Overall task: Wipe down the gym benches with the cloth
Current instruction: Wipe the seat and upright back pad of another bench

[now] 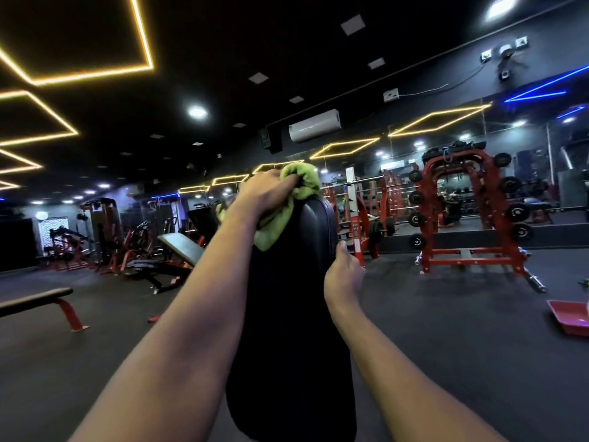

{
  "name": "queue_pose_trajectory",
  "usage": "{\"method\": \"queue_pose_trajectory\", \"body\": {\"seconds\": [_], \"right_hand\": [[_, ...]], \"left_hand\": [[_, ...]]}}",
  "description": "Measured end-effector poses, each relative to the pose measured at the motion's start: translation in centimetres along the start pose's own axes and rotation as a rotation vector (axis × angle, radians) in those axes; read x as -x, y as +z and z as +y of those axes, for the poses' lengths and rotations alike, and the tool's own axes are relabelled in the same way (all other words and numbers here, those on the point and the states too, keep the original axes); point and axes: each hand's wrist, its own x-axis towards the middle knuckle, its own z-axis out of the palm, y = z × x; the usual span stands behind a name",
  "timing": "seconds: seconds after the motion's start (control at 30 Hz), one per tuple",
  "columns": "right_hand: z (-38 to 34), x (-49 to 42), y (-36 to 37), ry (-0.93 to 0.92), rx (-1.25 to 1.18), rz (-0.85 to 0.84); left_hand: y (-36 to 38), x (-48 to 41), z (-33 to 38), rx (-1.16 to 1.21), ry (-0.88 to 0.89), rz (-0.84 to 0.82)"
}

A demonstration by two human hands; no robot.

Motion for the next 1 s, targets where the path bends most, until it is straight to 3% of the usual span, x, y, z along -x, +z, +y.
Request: {"method": "queue_pose_trajectory", "body": {"seconds": [0.13, 0.2, 0.37, 0.47, 0.53, 0.63, 0.73, 0.87, 1.0], "right_hand": [[-0.3, 0.2, -0.4, 0.009, 0.004, -0.010], [-0.5, 0.3, -0.5, 0.015, -0.004, -0.010], [-1.0, 0.8, -0.6, -0.003, 0.036, 0.000], [-0.9, 0.6, -0.2, -0.030, 0.075, 0.029], [-0.7, 0.6, 0.1, -0.052, 0.091, 0.057], [-0.4, 0.5, -0.1, -0.062, 0.111, 0.068], [-0.2, 0.5, 0.1, -0.070, 0.152, 0.083], [-1.1, 0.2, 0.3, -0.099, 0.147, 0.090], [-2.2, 0.1, 0.8, -0.174, 0.099, 0.106]], "left_hand": [[1.7, 2.4, 2.9, 0.013, 0.348, 0.088], [1.4, 2.3, 1.3, 0.106, 0.381, 0.079], [-0.1, 1.1, -4.6, 0.171, 0.046, 0.073], [0.0, 0.7, -3.8, 0.074, -0.100, 0.084], [0.5, 1.1, -1.3, 0.023, -0.017, 0.112], [2.2, 2.8, 0.1, 0.133, 0.265, 0.194], [2.0, 3.0, -2.9, 0.225, 0.336, 0.203], [1.9, 2.4, -7.6, 0.268, 0.084, 0.233], [3.3, 2.9, -11.6, 0.545, -0.208, 0.313]]}}
